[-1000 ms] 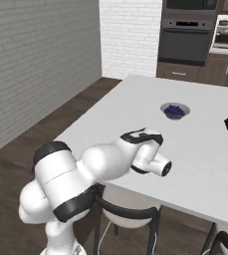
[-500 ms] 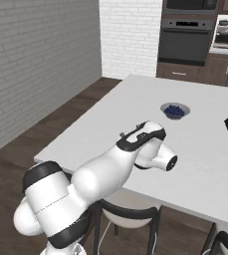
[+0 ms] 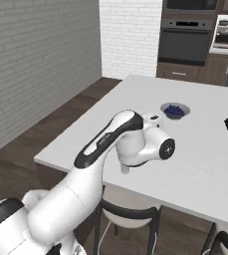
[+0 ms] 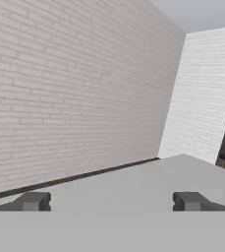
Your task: Take a straw from the drawer in front and place it inside the glass cup on the dining counter.
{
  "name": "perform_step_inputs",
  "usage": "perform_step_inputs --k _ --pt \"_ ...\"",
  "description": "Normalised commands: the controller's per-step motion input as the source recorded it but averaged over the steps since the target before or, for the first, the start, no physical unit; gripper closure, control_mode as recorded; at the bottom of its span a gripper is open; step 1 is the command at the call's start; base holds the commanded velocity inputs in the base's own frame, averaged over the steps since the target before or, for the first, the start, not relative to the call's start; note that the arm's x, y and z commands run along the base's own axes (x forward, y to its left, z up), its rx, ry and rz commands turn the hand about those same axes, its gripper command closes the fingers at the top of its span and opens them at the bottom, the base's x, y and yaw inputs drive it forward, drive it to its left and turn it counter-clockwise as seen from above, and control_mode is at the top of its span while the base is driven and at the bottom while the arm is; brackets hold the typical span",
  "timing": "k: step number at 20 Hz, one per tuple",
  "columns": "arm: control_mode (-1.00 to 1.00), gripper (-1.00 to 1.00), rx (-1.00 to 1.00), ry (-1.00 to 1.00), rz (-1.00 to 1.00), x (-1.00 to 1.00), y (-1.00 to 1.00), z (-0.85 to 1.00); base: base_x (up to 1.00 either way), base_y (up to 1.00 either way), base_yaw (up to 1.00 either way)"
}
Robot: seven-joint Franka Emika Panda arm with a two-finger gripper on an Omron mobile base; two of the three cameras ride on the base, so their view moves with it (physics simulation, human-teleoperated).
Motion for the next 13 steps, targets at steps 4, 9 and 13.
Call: perform_step_inputs --k 4,9,13 --pt "-1.0 -1.0 -0.26 0.31 -0.05 -0.58 0.56 0.15 0.0 0.0 0.0" --pt "-1.0 -1.0 -0.31 0.3 0.0 -0.36 0.85 0.0 0.0 0.0 0.0" --pt "-1.0 -1.0 -0.28 0.22 0.0 -0.26 1.0 0.0 0.0 0.0 0.0"
